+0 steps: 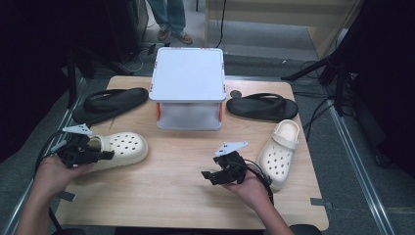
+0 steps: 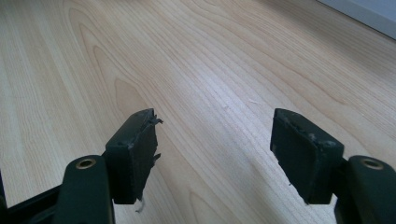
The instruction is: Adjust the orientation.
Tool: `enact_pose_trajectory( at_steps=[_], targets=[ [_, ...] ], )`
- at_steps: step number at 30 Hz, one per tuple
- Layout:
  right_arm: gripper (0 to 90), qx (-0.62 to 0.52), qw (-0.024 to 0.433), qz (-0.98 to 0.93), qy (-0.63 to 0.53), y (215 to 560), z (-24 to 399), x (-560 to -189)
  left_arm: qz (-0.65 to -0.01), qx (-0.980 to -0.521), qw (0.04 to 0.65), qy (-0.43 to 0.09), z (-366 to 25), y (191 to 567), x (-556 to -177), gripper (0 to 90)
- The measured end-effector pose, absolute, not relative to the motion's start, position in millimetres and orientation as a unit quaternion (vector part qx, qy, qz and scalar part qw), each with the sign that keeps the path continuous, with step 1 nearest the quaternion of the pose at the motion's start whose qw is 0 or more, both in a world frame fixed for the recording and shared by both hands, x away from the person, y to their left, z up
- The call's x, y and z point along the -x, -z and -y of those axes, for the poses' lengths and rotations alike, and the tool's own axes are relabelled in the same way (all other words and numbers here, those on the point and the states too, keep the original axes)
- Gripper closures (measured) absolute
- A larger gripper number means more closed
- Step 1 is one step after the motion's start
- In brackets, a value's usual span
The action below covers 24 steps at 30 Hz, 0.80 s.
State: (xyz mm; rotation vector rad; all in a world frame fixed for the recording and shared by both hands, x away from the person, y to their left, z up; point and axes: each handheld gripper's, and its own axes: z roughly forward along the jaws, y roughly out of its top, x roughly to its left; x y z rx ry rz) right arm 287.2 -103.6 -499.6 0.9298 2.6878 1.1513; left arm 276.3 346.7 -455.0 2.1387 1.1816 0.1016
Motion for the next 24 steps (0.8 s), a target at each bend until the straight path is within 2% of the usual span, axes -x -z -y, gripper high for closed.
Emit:
enact_pose_trajectory(
  at_steps=[12, 24],
  targets=[
    [32.4, -0.305, 0.041, -0.869, -0.386, 495.2, 106.1, -283.8, -0.418, -0.834, 0.359, -0.039, -308.7, 428.6, -283.8, 76.2],
    [32.3, -0.31, 0.05, -0.862, -0.398, 491.2, 113.8, -278.8, -0.369, -0.856, 0.363, -0.013, -244.8, 421.3, -300.0, 75.9]
  ],
)
